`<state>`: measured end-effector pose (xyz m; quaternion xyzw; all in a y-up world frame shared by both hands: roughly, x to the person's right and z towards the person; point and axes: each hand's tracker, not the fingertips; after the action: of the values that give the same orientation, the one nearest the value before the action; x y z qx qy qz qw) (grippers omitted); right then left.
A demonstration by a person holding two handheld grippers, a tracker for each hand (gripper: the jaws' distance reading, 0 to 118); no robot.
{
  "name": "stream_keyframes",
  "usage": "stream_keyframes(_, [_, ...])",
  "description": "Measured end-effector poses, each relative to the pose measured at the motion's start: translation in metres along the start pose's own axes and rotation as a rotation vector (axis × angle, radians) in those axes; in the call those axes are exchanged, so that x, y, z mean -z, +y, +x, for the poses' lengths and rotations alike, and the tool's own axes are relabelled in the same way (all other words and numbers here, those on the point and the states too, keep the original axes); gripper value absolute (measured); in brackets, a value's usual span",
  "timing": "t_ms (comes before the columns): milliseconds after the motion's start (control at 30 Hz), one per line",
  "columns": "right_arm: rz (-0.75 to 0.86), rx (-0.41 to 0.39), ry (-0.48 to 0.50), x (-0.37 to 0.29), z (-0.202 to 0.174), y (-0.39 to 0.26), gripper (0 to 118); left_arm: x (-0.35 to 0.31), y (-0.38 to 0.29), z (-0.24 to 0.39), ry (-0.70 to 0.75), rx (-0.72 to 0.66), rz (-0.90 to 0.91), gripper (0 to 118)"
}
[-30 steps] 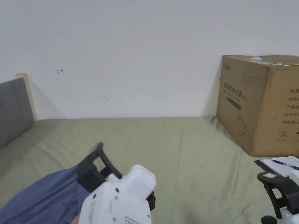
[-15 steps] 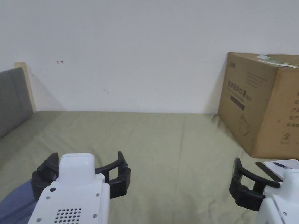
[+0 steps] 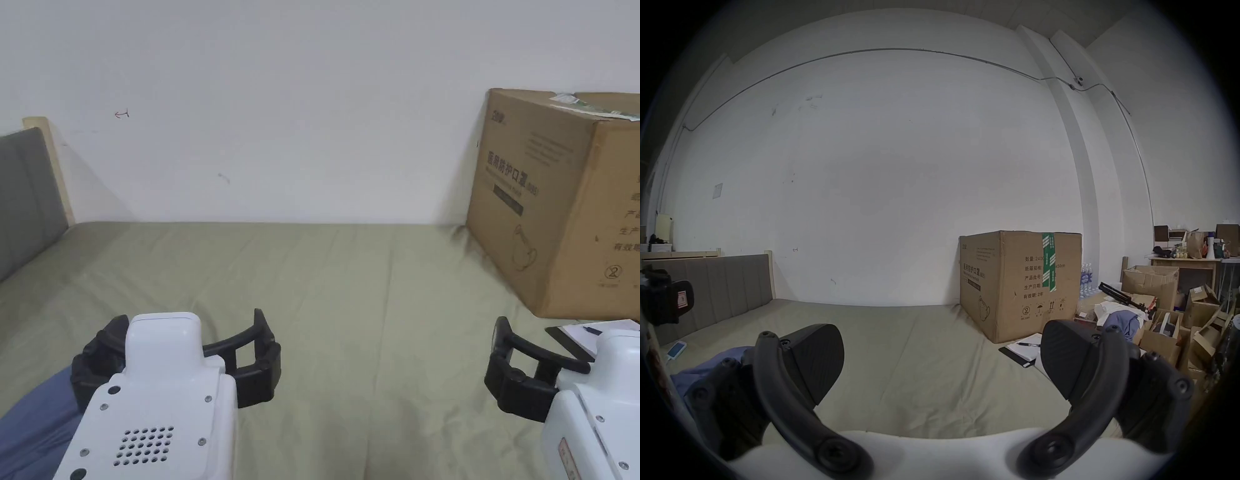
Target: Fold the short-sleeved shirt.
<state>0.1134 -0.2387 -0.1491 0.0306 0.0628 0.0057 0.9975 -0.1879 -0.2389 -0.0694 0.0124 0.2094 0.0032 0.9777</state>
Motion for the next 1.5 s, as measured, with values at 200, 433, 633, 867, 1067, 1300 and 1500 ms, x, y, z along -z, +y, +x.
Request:
stream_keyframes(200, [-0.008, 0.007, 0.007, -0.001, 0.0, -0.001, 118, -0.001, -0.001, 0.003, -0.021, 0.019, 0.005, 118])
stream_keyframes(433, [-0.01, 0.018, 0.0, -0.001, 0.002, 0.001, 115, 0.007, -0.002, 0.005, -0.026, 0.003, -0.041, 118])
stream_keyframes(633, [-0.005, 0.021, 0.016, 0.001, 0.006, -0.001, 112, 0.011, -0.004, 0.008, -0.028, 0.023, -0.054, 118])
stream_keyframes(867, [-0.034, -0.004, 0.004, 0.01, 0.008, -0.004, 1, 0.013, -0.002, 0.018, -0.039, 0.118, -0.048, 2])
stream_keyframes(1067, [-0.093, 0.034, 0.004, 0.024, 0.025, -0.01, 0, 0.021, -0.002, 0.024, -0.087, 0.066, -0.073, 0])
stream_keyframes(1300, [-0.112, 0.044, -0.008, 0.026, 0.032, -0.01, 0, 0.03, -0.006, 0.025, -0.095, 0.038, -0.104, 0])
stream_keyframes(1500, [-0.091, -0.006, 0.092, 0.032, -0.005, -0.008, 0, 0.024, 0.001, -0.009, -0.038, 0.035, -0.128, 0])
